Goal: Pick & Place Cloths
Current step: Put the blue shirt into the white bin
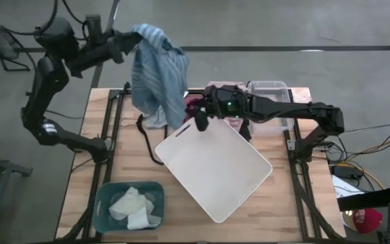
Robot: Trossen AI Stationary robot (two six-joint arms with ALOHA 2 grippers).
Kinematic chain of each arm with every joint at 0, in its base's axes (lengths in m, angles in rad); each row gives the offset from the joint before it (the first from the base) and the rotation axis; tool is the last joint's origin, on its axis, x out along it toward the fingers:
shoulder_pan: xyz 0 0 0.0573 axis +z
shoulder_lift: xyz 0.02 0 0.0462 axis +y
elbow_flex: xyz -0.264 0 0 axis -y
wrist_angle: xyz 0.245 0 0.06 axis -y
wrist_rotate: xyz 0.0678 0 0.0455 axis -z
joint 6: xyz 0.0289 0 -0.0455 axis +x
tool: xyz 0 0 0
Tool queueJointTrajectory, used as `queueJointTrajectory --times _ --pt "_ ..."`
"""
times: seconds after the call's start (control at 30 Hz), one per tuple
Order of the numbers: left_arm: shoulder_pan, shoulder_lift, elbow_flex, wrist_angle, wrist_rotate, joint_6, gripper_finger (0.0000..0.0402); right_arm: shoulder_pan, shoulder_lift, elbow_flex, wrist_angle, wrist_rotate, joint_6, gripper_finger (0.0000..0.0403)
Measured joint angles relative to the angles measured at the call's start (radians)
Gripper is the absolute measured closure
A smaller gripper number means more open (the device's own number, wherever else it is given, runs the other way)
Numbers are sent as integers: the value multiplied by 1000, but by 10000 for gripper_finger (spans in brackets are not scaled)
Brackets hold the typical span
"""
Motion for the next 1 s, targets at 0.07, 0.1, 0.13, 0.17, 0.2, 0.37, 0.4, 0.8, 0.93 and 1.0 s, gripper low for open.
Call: queueJointTrajectory --times 0.07,0.1,0.13,0.17,0.2,0.37,0.4,0.8,0.93,1.0 --pt "0 13 8 58 27 -37 396 5 26 0 67 60 0 129" --pt "0 19 10 85 43 -55 396 4 38 0 100 74 -3 117" --pt "-1 25 11 117 58 -73 396 4 52 0 135 82 -9 107" --pt "-3 32 11 147 74 -92 396 3 66 0 183 83 -20 98" --pt "-5 39 11 177 90 -114 396 2 79 0 224 83 -35 91" --pt "-29 84 12 289 177 -230 396 4 127 0 418 82 -96 75" --pt "-39 93 12 309 191 -257 396 4 128 0 448 82 -97 75" --pt "-226 217 11 508 276 -375 396 -13 106 22 772 -4 -143 117" --pt "-271 250 11 518 288 -406 396 -13 100 64 763 -166 -68 138" --pt "-284 257 11 519 292 -403 394 -10 93 81 753 -243 -20 157"
